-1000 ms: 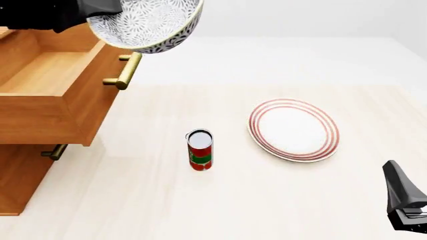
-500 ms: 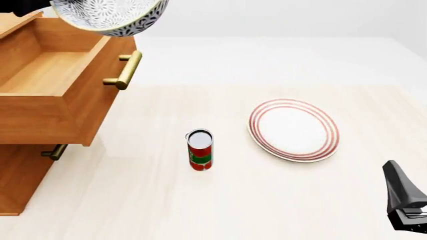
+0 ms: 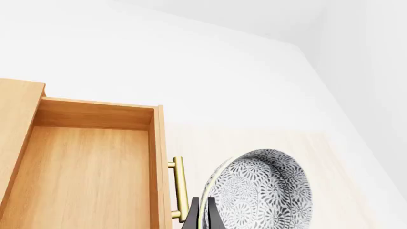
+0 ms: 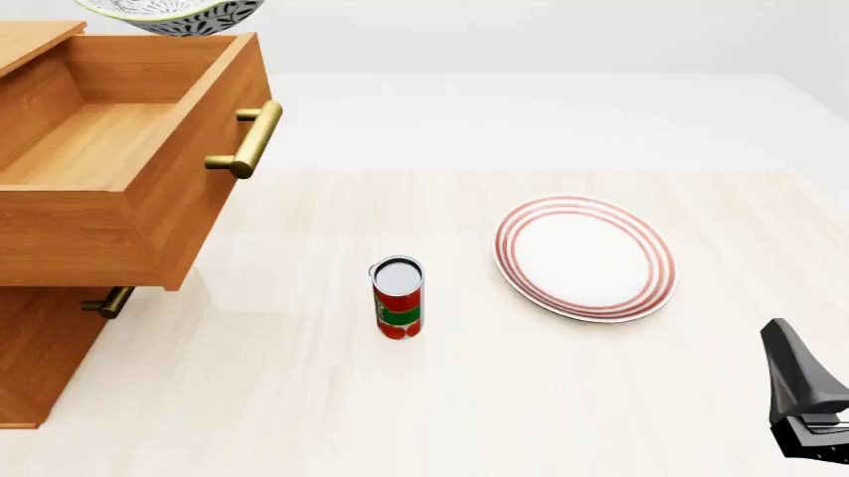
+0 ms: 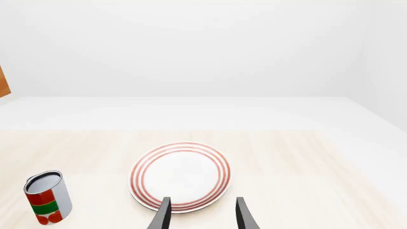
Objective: Put the bowl in the top drawer of the cabinet.
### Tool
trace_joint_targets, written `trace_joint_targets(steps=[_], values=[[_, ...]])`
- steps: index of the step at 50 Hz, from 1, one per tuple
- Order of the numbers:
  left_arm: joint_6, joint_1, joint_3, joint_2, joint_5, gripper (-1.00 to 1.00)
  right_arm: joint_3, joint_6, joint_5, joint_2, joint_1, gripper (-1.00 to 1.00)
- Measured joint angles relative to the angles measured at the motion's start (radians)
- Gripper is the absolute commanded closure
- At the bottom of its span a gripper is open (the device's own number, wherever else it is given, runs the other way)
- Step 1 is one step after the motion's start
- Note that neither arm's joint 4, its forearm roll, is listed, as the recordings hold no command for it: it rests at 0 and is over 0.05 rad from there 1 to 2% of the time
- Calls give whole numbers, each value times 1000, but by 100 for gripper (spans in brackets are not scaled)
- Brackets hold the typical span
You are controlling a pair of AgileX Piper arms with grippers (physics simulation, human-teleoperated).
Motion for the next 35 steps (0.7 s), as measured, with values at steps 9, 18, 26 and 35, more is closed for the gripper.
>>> trace_joint_targets(steps=[9,18,26,35], values=[[14,45,-23,12,15,100,0,0,0,0,0,-100],[26,98,-36,23,24,100,0,0,0,0,0,-100],[36,146,-49,33,29,100,0,0,0,0,0,-100],[44,193,-53,45,25,100,0,0,0,0,0,-100]])
